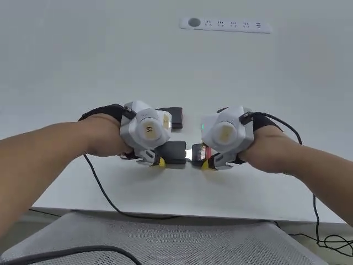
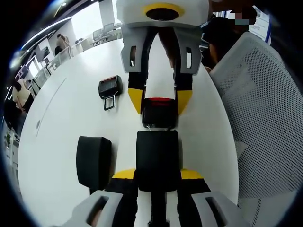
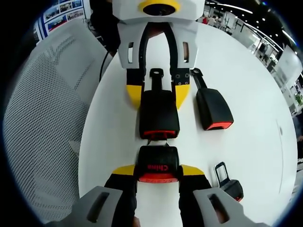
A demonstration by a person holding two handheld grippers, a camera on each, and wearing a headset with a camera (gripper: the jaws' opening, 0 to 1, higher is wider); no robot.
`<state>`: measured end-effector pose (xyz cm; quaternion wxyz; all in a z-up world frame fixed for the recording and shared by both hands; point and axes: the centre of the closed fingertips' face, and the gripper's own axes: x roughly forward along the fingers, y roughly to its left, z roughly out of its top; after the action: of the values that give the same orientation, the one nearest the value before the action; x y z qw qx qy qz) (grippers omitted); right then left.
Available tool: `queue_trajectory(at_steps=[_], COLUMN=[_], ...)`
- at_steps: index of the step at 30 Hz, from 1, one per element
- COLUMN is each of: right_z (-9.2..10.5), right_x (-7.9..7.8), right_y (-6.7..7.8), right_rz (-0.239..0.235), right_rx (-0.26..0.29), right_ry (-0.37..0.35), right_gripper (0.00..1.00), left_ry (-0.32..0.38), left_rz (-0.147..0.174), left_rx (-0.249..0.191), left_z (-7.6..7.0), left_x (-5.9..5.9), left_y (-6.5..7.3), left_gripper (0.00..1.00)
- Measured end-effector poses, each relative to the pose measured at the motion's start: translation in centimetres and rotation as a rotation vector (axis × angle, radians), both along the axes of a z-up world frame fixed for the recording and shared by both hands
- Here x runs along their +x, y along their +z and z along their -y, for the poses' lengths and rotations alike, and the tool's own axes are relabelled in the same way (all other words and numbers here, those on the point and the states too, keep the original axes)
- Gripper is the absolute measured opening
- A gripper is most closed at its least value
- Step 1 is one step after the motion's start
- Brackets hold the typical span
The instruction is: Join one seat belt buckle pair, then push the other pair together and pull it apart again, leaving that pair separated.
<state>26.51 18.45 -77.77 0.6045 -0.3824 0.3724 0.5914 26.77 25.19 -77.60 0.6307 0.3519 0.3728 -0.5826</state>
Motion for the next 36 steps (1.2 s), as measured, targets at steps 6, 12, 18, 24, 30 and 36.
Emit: queue_trajectory(at_steps=[6, 12, 18, 24, 30, 36], right_z=[-0.4, 0.1, -0.2, -0.1, -0.1, -0.1], right_x=[0.0, 0.3, 0.0, 0.0, -0.3, 0.0], right_y=[0.1, -0.4, 0.0, -0.2, 0.2, 0.1], right_rz=[0.003, -0.003, 0.001, -0.003, 0.008, 0.002], right_rx=[0.0, -0.005, 0.0, 0.033, 0.032, 0.036], right_ry=[0.004, -0.015, -0.007, -0.017, -0.005, -0.008], right_gripper=[0.29, 0.29, 0.29, 0.29, 0.29, 0.29], left_ry=[-0.004, -0.002, 0.003, 0.014, 0.003, 0.013], left_rz=[0.001, -0.003, -0.007, -0.007, -0.003, -0.002], left_rx=[0.001, -0.005, -0.007, -0.033, -0.04, -0.049], left_z=[0.0, 0.1, 0.1, -0.1, -0.3, -0.5], left_x=[0.0, 0.1, 0.3, 0.1, 0.2, 0.3], left_y=[-0.1, -1.0, -1.1, -0.7, -0.4, -0.4], left_gripper=[0.32, 0.32, 0.32, 0.32, 0.32, 0.32])
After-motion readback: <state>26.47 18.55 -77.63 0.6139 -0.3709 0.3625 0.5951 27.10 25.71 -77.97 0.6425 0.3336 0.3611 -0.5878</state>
